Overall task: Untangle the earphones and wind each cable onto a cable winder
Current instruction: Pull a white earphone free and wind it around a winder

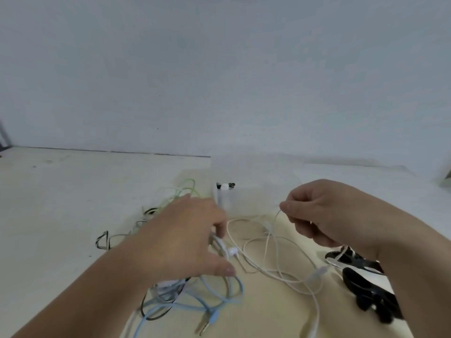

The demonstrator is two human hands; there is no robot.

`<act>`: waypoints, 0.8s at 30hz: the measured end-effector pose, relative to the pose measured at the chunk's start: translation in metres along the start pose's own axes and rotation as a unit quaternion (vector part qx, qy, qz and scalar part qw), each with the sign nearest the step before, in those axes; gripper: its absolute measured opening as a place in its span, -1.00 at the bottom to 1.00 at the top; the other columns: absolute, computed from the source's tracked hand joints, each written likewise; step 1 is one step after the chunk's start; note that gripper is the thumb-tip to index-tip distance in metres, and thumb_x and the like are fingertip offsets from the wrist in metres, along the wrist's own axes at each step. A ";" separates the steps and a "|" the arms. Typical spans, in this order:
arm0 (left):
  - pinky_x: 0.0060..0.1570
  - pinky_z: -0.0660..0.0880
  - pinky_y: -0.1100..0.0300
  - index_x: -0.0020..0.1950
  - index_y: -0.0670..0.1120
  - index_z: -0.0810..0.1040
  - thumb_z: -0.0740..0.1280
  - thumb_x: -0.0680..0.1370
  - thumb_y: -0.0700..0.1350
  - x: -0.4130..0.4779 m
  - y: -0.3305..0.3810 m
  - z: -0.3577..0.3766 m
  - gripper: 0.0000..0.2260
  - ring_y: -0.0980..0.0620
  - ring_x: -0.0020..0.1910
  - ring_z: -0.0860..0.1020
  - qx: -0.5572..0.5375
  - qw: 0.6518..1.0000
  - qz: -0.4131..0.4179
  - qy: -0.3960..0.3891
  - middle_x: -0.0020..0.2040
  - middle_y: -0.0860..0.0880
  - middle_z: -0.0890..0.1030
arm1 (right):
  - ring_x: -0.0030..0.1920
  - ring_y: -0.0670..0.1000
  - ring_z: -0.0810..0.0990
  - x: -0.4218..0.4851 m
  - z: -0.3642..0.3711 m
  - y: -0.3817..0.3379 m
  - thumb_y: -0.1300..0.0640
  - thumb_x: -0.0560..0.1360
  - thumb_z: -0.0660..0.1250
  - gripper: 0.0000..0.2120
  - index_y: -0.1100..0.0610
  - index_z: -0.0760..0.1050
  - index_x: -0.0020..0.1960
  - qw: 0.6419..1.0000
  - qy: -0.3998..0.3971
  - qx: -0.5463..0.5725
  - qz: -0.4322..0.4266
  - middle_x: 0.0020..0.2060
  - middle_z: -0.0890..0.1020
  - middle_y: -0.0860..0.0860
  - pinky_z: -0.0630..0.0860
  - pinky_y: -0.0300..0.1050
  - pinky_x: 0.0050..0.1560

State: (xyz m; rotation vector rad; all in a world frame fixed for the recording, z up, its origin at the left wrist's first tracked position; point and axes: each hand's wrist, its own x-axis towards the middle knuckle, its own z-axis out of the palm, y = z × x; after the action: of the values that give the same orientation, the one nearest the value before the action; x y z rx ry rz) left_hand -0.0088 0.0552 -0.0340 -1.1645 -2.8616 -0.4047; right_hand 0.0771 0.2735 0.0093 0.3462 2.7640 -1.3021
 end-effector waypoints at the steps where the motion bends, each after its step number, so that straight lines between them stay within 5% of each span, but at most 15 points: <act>1: -0.04 0.44 0.24 -0.09 0.15 0.48 0.50 0.23 0.35 0.000 -0.006 -0.001 -0.57 0.23 -0.02 0.43 0.018 1.000 -0.017 0.015 -0.08 0.23 0.50 | -0.57 -0.02 0.26 0.001 -0.002 0.000 0.07 0.62 0.28 -0.67 0.17 0.47 -0.29 1.000 0.006 0.024 -0.002 -0.52 0.44 0.03 0.20 -0.25 -0.55; 5: -0.17 0.44 0.25 -0.19 0.11 0.47 0.48 0.31 0.06 -0.002 -0.019 -0.012 -0.78 0.20 -0.16 0.48 0.060 0.994 -0.090 -0.001 -0.12 0.16 0.50 | -0.55 -0.01 0.15 0.005 -0.009 0.006 0.13 0.60 0.32 -0.76 0.25 0.54 -0.19 0.997 0.008 0.076 -0.013 -0.57 0.31 0.02 0.09 -0.24 -0.54; 7: -0.13 0.44 0.24 -0.14 0.18 0.46 0.51 0.31 0.09 -0.001 -0.014 -0.013 -0.74 0.26 -0.13 0.50 0.021 0.995 -0.097 0.030 -0.02 0.22 0.47 | -0.56 -0.01 0.14 0.004 -0.008 0.008 0.13 0.58 0.35 -0.76 0.26 0.57 -0.18 0.997 -0.022 0.069 -0.031 -0.58 0.32 0.00 0.09 -0.26 -0.55; 10: -0.01 0.33 0.41 0.06 0.26 0.48 0.50 0.28 0.25 0.001 0.016 -0.011 -0.59 0.49 0.07 0.42 -0.150 0.975 -0.038 0.159 0.09 0.36 0.48 | -0.60 -0.02 0.16 0.003 -0.003 0.008 0.09 0.57 0.37 -0.75 0.26 0.59 -0.17 0.995 -0.066 0.034 -0.071 -0.59 0.35 0.03 0.12 -0.30 -0.57; 13: 0.16 0.43 0.30 0.31 0.28 0.41 0.49 0.32 0.28 0.003 0.045 0.002 -0.40 0.43 0.18 0.50 -0.316 0.946 0.012 0.068 0.14 0.32 0.60 | -0.60 -0.02 0.17 0.004 0.000 0.009 0.09 0.57 0.37 -0.74 0.31 0.58 -0.13 0.986 -0.103 0.061 -0.113 -0.59 0.34 0.05 0.13 -0.30 -0.58; 16: -0.29 0.59 0.07 0.03 0.13 0.58 0.42 0.55 -0.05 0.009 0.054 0.013 -0.90 0.05 -0.32 0.64 -0.353 0.934 -0.008 0.058 -0.25 -0.03 0.69 | -0.61 -0.05 0.19 0.004 -0.010 0.012 0.10 0.51 0.41 -0.76 0.31 0.59 -0.11 0.981 -0.119 0.093 -0.123 -0.60 0.36 0.02 0.12 -0.33 -0.60; 18: -0.46 0.48 0.20 -0.13 0.05 0.60 0.33 0.61 -0.12 0.014 0.048 0.014 -0.85 0.02 -0.49 0.51 -0.391 0.907 -0.060 0.146 -0.45 -0.07 0.61 | -0.59 -0.06 0.21 0.001 -0.022 0.016 0.06 0.37 0.51 -0.71 0.30 0.60 -0.12 0.983 -0.124 0.072 -0.114 -0.58 0.37 0.00 0.13 -0.31 -0.59; 21: -0.48 0.30 0.24 -0.17 -0.07 0.60 0.31 0.61 -0.16 0.018 0.037 0.007 -0.83 0.04 -0.53 0.32 -0.493 0.826 -0.128 0.243 -0.48 -0.03 0.43 | -0.55 -0.08 0.23 0.001 -0.034 0.026 0.16 0.36 0.49 -0.81 0.28 0.58 -0.17 0.986 -0.108 0.087 -0.097 -0.56 0.34 -0.02 0.16 -0.28 -0.56; 24: -0.52 0.28 0.24 -0.14 -0.09 0.59 0.35 0.59 -0.14 0.019 0.035 0.012 -0.88 0.10 -0.55 0.27 -0.433 0.847 -0.133 0.278 -0.53 0.11 0.39 | -0.54 -0.07 0.21 0.013 -0.038 0.035 0.24 0.53 0.37 -0.88 0.23 0.58 -0.18 0.976 -0.028 0.207 -0.068 -0.52 0.29 -0.01 0.12 -0.26 -0.54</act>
State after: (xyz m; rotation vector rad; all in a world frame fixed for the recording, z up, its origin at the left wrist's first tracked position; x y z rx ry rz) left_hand 0.0024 0.0950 -0.0352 -0.4881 -2.2867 -1.8256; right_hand 0.0740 0.3266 0.0059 0.1360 2.4919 -1.8910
